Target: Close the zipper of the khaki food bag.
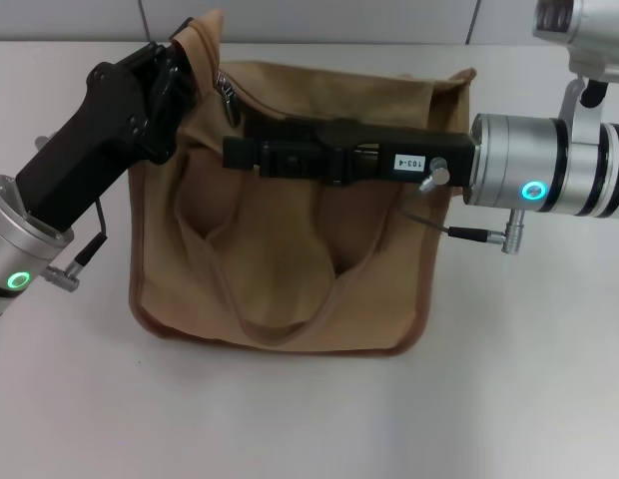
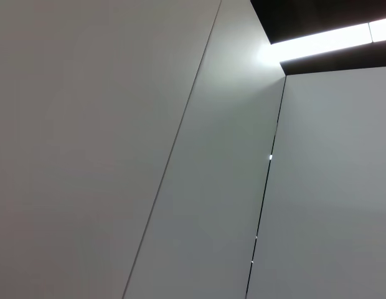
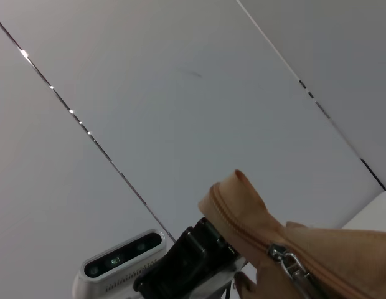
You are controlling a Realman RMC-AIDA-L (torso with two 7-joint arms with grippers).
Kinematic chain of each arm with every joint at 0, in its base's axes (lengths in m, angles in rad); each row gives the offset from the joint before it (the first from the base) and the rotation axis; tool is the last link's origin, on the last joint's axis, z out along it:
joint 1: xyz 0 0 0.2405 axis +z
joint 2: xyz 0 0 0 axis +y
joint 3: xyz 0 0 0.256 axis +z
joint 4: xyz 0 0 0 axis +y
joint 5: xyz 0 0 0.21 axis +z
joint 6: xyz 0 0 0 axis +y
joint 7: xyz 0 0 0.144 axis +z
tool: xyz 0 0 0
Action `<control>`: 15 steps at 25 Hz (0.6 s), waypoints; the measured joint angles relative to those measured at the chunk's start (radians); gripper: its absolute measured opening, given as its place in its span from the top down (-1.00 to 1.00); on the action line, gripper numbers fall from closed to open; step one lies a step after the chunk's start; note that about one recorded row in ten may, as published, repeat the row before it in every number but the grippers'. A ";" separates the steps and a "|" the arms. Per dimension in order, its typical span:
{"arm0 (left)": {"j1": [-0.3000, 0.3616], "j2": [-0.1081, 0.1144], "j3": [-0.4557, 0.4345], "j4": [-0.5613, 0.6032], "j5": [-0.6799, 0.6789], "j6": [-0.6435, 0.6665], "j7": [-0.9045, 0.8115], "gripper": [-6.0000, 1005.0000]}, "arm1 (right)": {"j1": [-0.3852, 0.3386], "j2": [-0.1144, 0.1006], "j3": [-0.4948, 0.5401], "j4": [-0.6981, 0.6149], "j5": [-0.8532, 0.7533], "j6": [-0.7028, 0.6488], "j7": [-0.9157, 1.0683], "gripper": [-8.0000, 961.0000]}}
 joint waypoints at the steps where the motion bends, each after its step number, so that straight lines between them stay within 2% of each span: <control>1: -0.001 0.000 0.001 0.000 0.000 0.000 0.001 0.96 | 0.001 0.001 0.000 -0.001 0.000 0.000 -0.006 -0.72; 7: 0.000 0.000 0.007 -0.008 0.001 0.000 0.011 0.96 | 0.002 0.012 0.000 -0.025 0.000 -0.003 -0.034 -0.72; 15: 0.003 0.000 0.012 -0.012 0.001 0.001 0.013 0.95 | 0.003 0.015 -0.004 -0.036 0.000 -0.004 -0.047 -0.72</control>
